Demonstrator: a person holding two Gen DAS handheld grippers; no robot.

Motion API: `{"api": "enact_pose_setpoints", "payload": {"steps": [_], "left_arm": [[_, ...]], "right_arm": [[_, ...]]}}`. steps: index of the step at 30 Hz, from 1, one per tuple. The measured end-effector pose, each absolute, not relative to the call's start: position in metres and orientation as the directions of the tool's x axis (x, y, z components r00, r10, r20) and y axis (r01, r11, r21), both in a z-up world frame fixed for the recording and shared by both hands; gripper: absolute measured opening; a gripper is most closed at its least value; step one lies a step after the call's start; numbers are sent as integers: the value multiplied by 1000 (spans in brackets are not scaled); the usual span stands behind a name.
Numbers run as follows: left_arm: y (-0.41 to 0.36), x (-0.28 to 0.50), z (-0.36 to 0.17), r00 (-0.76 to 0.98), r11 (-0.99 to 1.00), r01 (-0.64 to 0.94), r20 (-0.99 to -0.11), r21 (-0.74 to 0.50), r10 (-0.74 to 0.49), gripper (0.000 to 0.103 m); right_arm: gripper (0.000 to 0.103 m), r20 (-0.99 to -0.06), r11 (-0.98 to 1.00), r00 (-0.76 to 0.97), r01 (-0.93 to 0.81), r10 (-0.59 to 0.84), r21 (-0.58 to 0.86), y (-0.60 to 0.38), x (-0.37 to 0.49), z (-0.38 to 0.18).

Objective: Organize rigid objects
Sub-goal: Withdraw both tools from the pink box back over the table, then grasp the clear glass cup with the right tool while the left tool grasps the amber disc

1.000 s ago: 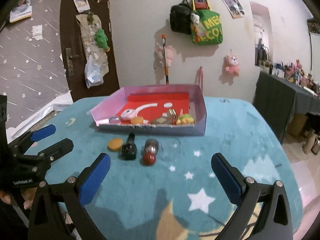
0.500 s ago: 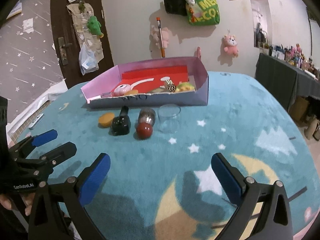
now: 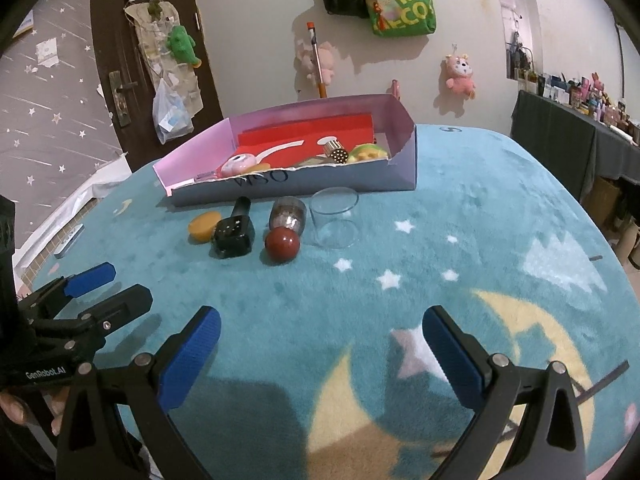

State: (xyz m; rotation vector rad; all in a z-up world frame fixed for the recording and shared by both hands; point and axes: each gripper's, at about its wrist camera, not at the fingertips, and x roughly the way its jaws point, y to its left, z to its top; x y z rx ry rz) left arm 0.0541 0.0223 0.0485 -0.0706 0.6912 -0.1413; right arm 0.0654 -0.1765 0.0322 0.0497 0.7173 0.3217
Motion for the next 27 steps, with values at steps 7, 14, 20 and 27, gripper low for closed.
{"api": "enact_pose_setpoints", "payload": {"steps": [7, 14, 20, 27], "left_arm": [[21, 69, 54, 753, 988, 108, -640, -107, -152, 98], [28, 95, 58, 717, 984, 110, -675, -137, -174, 98], [28, 120, 59, 686, 988, 104, -712, -111, -152, 96], [30, 146, 52, 635, 989, 106, -758, -106, -150, 90]], "right_arm": [[103, -645, 952, 704, -271, 297, 143, -179, 72, 36], [103, -673, 956, 683, -251, 284, 149, -185, 96, 41], [102, -703, 962, 661, -239, 262, 134, -184, 122, 43], [98, -738, 964, 630, -240, 242, 111, -182, 150, 40]]}}
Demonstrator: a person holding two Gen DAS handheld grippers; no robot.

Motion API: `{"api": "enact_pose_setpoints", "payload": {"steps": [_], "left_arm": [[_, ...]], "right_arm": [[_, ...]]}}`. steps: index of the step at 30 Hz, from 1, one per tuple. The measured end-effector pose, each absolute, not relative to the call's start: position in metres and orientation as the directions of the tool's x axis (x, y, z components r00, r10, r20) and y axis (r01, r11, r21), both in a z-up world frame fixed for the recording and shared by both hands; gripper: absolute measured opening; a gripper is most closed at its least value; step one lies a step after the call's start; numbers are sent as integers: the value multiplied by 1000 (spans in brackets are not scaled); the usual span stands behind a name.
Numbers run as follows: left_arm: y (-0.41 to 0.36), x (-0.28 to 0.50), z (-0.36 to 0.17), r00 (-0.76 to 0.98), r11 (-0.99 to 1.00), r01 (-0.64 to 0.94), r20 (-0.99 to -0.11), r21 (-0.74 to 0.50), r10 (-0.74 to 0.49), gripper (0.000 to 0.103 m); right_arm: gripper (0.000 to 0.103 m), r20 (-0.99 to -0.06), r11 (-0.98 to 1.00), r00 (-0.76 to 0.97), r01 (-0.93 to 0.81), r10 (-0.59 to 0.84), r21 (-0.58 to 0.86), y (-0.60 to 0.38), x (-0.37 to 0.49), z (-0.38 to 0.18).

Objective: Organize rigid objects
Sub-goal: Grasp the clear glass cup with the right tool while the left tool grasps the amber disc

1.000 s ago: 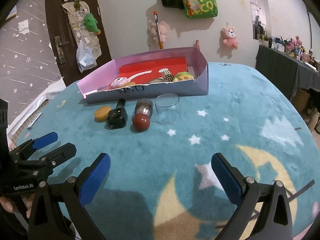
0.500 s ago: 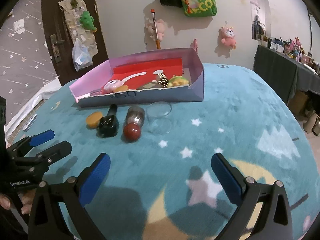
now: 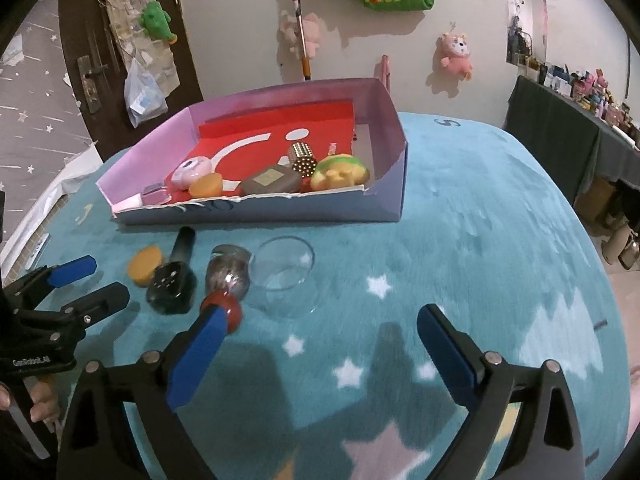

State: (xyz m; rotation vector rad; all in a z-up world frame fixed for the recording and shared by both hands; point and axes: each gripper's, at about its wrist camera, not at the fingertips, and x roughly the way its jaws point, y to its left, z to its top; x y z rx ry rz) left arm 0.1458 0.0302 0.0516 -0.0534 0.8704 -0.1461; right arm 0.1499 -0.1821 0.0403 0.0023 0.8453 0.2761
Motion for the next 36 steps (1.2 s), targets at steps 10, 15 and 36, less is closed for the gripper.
{"api": "enact_pose_setpoints", "payload": {"steps": [10, 15, 36], "left_arm": [[34, 171, 40, 578, 986, 111, -799, -126, -168, 88], [28, 175, 40, 580, 986, 136, -799, -98, -159, 77], [21, 170, 53, 600, 970, 212, -768, -117, -223, 36]], "right_arm": [[90, -770, 960, 590, -259, 241, 102, -176, 172, 31], [88, -778, 953, 569, -276, 268, 127, -174, 178, 28], [44, -728, 921, 593, -363, 342, 137, -162, 171, 47]]}}
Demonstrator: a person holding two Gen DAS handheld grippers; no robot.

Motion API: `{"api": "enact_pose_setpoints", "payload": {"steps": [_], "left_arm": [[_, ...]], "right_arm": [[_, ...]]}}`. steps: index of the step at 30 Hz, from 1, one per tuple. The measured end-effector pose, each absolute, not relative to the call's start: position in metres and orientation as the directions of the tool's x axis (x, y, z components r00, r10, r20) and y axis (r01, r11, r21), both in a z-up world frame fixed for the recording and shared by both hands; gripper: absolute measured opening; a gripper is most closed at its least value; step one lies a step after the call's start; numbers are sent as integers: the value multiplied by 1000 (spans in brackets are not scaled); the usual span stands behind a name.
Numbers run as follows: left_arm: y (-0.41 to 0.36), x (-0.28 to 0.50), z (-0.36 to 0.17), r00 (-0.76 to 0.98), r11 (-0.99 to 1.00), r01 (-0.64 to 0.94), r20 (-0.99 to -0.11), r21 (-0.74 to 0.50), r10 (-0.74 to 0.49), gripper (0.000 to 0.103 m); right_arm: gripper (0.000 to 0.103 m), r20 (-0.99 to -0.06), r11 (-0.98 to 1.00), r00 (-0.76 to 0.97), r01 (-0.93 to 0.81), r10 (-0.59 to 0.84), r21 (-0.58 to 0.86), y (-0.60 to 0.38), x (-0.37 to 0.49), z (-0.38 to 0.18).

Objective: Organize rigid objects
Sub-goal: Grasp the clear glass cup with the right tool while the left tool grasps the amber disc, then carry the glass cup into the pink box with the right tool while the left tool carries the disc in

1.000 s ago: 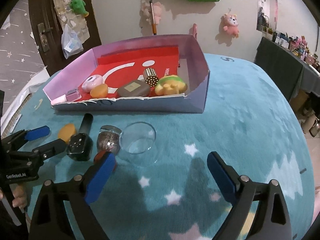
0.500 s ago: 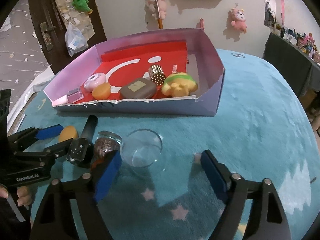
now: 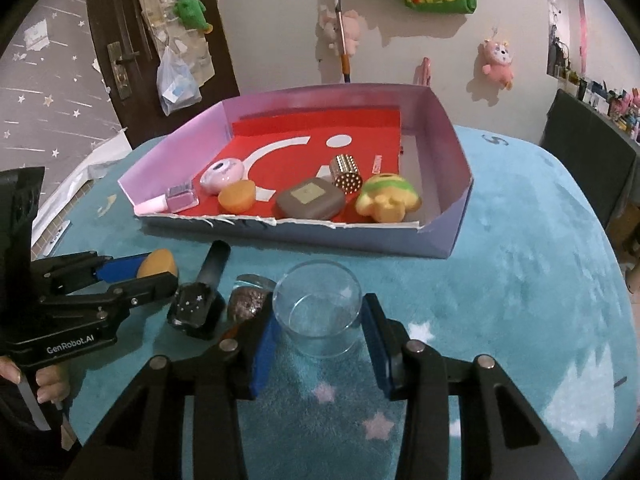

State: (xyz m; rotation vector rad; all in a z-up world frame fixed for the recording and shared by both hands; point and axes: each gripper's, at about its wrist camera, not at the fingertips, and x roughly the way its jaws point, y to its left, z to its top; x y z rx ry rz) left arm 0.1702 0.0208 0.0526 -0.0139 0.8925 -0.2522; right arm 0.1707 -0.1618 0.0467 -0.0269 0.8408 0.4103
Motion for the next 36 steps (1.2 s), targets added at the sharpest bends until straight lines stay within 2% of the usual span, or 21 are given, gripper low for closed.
{"api": "enact_pose_setpoints", "payload": {"steps": [13, 19, 24, 29, 36], "left_arm": [[22, 169, 62, 612, 968, 219, -756, -120, -232, 36], [25, 186, 93, 612, 936, 301, -716, -181, -335, 36], [22, 218, 110, 598, 912, 379, -709, -160, -373, 36], [19, 261, 111, 548, 890, 442, -753, -109, -365, 36], [9, 301, 102, 468, 845, 527, -800, -89, -376, 36]], "right_arm": [[44, -728, 918, 587, -368, 354, 150, -162, 169, 48], [44, -671, 880, 602, -444, 431, 167, -155, 177, 75], [44, -635, 827, 594, -546, 494, 133, -137, 204, 100], [44, -660, 770, 538, -631, 524, 97, -121, 245, 109], [44, -745, 701, 425, -709, 514, 79, -104, 303, 97]]}}
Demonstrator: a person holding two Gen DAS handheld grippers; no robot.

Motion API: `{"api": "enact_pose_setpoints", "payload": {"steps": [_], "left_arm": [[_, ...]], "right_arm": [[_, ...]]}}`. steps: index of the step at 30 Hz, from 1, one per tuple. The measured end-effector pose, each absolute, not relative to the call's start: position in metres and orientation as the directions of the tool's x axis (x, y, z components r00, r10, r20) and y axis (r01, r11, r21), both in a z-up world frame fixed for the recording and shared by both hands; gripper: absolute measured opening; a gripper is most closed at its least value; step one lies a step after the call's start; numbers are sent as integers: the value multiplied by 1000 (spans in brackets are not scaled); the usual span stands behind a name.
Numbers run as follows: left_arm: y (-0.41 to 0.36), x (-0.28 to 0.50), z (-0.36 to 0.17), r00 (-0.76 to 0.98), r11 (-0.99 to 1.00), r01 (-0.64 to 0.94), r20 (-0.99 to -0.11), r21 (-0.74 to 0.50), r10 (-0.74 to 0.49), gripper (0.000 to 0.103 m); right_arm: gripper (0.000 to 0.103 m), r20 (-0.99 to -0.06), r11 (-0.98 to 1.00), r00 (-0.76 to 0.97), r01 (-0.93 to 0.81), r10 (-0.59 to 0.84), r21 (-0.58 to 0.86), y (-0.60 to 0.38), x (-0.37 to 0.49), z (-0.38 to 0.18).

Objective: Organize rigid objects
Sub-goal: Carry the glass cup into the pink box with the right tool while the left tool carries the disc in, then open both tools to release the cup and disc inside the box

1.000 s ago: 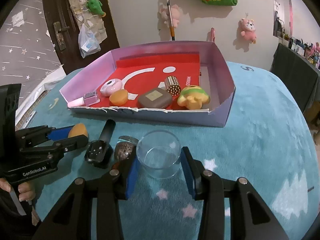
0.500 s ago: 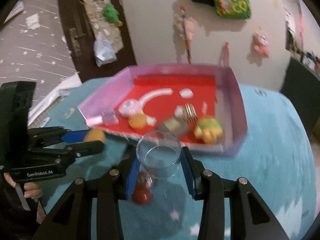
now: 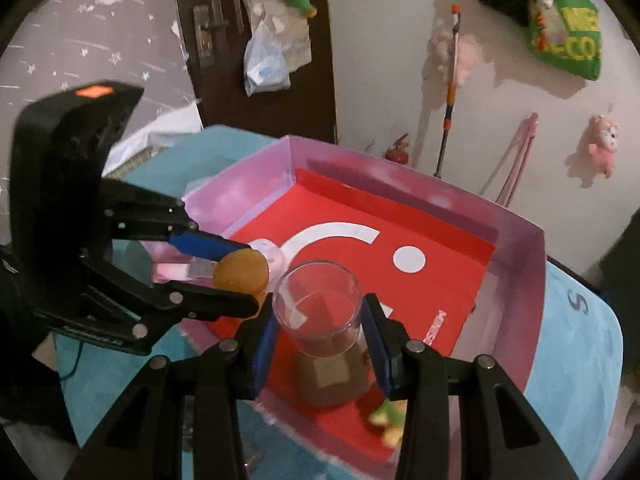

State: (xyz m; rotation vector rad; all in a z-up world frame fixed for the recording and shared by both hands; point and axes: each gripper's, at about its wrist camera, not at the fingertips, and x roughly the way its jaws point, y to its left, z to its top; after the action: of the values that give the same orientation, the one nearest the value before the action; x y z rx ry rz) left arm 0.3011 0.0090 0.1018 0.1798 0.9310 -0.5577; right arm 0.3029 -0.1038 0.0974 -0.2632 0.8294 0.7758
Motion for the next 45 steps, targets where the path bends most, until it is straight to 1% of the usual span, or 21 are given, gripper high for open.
{"api": "enact_pose_setpoints", "payload": {"steps": [5, 8, 11, 16, 20, 33, 38, 45], "left_arm": [[4, 323, 93, 426, 836, 546, -839, -59, -338, 36], [1, 333, 87, 390, 821, 568, -860, -58, -330, 36], [-3, 337, 82, 376, 812, 582, -874, -34, -306, 36], [-5, 338, 77, 357, 801, 598, -888, -21, -290, 36], [-7, 340, 74, 345, 796, 605, -899, -7, -270, 36], [-13, 349, 69, 326, 805, 593, -919, 17, -221, 36], [-14, 364, 65, 320, 808, 589, -922, 12, -219, 36], [-17, 366, 64, 319, 807, 590, -922, 13, -219, 36]], "right_arm": [[44, -802, 668, 360, -741, 477, 64, -94, 327, 83], [44, -823, 657, 322, -750, 468, 80, -92, 337, 76], [44, -845, 647, 309, -760, 437, 57, -87, 342, 69], [44, -870, 621, 255, -781, 421, 72, -81, 349, 61], [44, -883, 618, 218, -780, 417, 99, -81, 355, 57], [44, -908, 636, 196, -766, 370, 93, -71, 365, 48], [44, -911, 640, 193, -762, 365, 94, -70, 365, 47], [44, -916, 646, 187, -757, 355, 95, -70, 369, 46]]}}
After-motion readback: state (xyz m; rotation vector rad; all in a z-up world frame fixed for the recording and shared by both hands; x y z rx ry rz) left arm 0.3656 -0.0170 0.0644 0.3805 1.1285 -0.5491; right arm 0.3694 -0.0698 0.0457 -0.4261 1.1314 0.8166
